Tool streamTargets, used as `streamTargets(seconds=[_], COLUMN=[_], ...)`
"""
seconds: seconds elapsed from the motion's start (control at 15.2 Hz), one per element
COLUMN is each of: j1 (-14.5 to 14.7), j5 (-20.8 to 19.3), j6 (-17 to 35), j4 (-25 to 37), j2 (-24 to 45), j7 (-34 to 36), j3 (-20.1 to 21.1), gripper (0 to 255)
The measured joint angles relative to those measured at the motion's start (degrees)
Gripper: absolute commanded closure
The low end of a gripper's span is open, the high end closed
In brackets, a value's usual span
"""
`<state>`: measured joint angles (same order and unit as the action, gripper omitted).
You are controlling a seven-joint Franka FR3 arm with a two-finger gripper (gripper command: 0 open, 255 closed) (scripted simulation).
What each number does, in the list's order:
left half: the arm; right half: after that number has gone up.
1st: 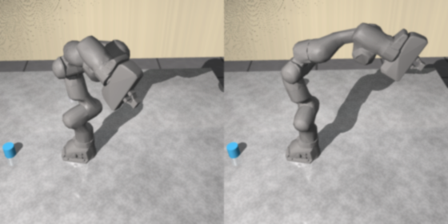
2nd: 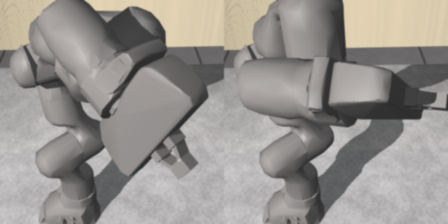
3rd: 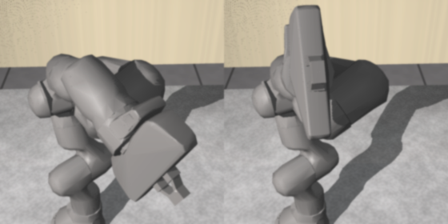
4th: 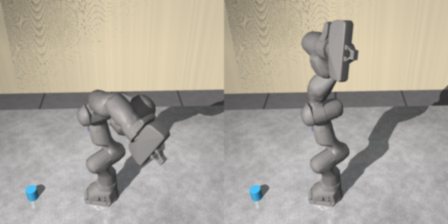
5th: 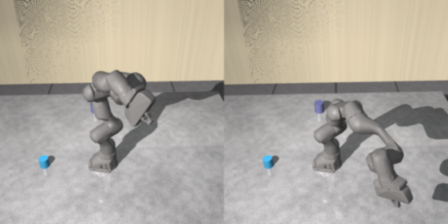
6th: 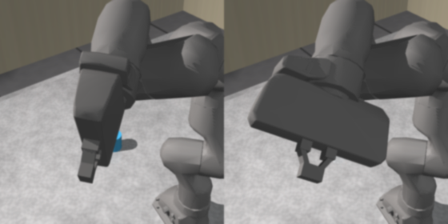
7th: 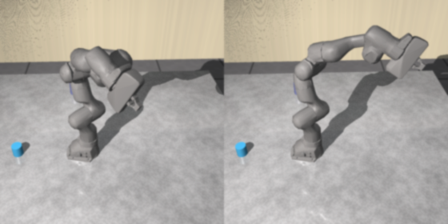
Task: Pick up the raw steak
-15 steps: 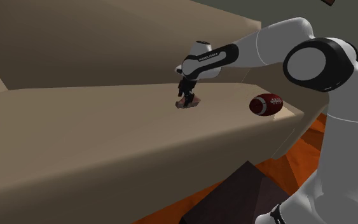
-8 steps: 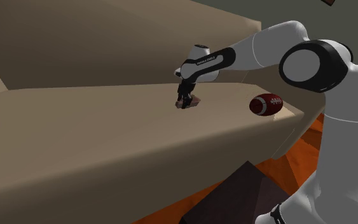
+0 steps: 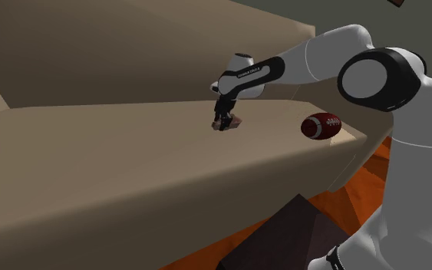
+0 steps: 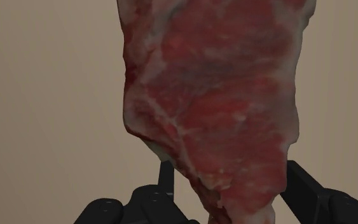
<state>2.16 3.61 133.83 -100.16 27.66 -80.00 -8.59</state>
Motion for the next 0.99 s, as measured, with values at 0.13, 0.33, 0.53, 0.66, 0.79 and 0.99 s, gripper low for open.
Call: streamTargets(seconds=[0.13, 0.33, 0.53, 0.66, 0.79, 0.99], j1=[0.00, 0.09, 0.21, 0.17, 0.23, 0.26], j5=[-0.12, -0.32, -0.54, -0.64, -0.78, -0.92], j6=[-0.98, -2.63, -4.58, -5.67, -7.13, -8.70], j4=[0.27, 0.86, 1.81, 2.25, 2.96, 3.90], j2=[-0.68, -1.78, -2.78, -3.42, -4.18, -4.83], j7=[0.01, 0.12, 0.30, 0.25, 0.32, 0.39], j3=[-0.10, -0.21, -0.32, -0.40, -0.47, -0.54], gripper=[255, 255, 255, 255, 255, 255])
